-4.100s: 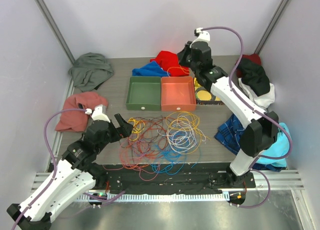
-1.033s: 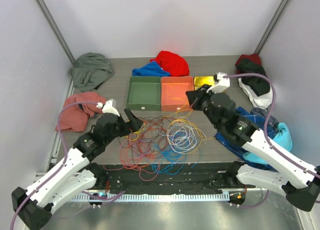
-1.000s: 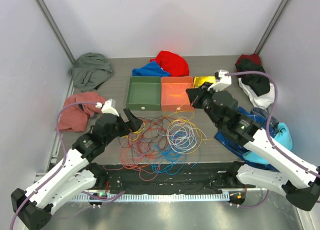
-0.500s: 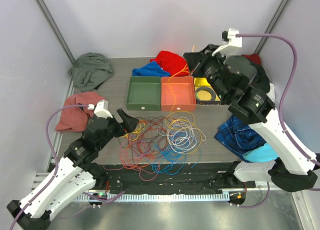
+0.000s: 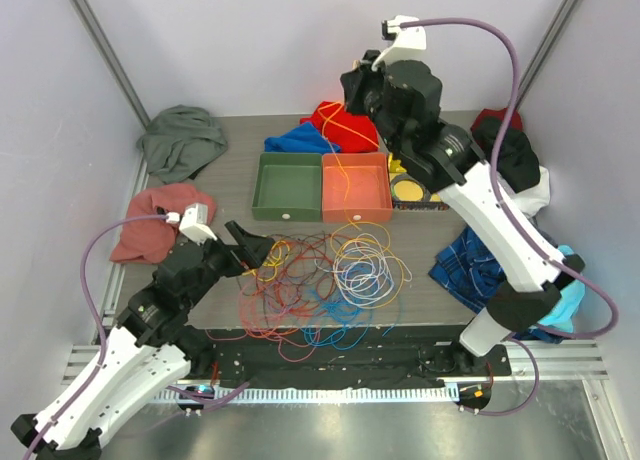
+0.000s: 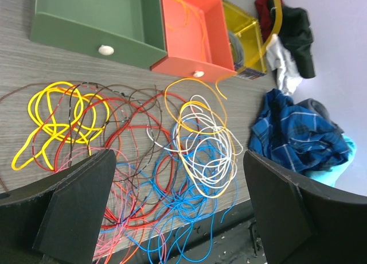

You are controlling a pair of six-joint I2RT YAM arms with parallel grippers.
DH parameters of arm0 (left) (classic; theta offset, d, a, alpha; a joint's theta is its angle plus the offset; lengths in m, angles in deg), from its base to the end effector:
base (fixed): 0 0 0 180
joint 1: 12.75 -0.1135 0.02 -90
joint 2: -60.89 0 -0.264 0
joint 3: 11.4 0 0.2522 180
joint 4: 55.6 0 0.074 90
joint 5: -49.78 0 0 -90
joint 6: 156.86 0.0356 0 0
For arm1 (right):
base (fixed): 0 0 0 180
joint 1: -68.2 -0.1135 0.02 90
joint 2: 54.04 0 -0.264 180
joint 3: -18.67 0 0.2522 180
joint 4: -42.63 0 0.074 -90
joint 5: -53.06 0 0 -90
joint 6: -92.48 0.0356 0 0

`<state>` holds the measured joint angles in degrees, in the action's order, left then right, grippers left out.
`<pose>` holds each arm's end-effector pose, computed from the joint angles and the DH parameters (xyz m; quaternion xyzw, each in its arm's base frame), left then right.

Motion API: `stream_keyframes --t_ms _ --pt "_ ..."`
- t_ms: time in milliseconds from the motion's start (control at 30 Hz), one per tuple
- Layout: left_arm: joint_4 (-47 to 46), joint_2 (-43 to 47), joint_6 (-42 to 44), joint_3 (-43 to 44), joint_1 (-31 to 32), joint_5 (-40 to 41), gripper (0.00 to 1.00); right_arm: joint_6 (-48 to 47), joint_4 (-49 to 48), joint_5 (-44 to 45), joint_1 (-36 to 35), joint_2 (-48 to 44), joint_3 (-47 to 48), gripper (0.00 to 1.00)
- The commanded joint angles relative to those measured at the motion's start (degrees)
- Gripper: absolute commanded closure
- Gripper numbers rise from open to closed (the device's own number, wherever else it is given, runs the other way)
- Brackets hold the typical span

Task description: Untangle the cables

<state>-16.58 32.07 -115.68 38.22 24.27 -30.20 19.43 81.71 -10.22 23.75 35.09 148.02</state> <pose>0.1060 -0.0722 0.2962 -0.1339 0.7975 -0.3459 0.4758 0.2356 0.2087 0.5424 -0.0016 0.7008 0.2156 0.6800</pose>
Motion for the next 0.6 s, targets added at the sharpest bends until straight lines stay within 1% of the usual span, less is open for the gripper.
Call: stream_keyframes --t_ms 0,167,333,533,567 --pt "0.76 3.67 0.83 -0.43 0.16 0.7 0.01 -1.57 0.16 -0.87 4.62 3.86 7.54 0.99" --pt "1.11 7.02 0.39 -2.36 0.16 1.58 0.01 0.62 0.26 -2.99 9.45 7.99 8.6 0.99" --pt "1.72 6.94 1.18 -2.46 0.16 1.76 0.0 0.89 -2.28 -3.78 10.69 9.75 5.62 0.99" --pt "2.08 6.32 1.01 -2.63 0.16 1.84 0.0 2.56 -7.38 -5.27 11.4 9.49 -5.27 0.99" --pt "2.08 6.41 0.92 -2.81 0.16 1.93 0.01 2.91 -8.09 -5.62 11.4 9.23 -8.68 0.99"
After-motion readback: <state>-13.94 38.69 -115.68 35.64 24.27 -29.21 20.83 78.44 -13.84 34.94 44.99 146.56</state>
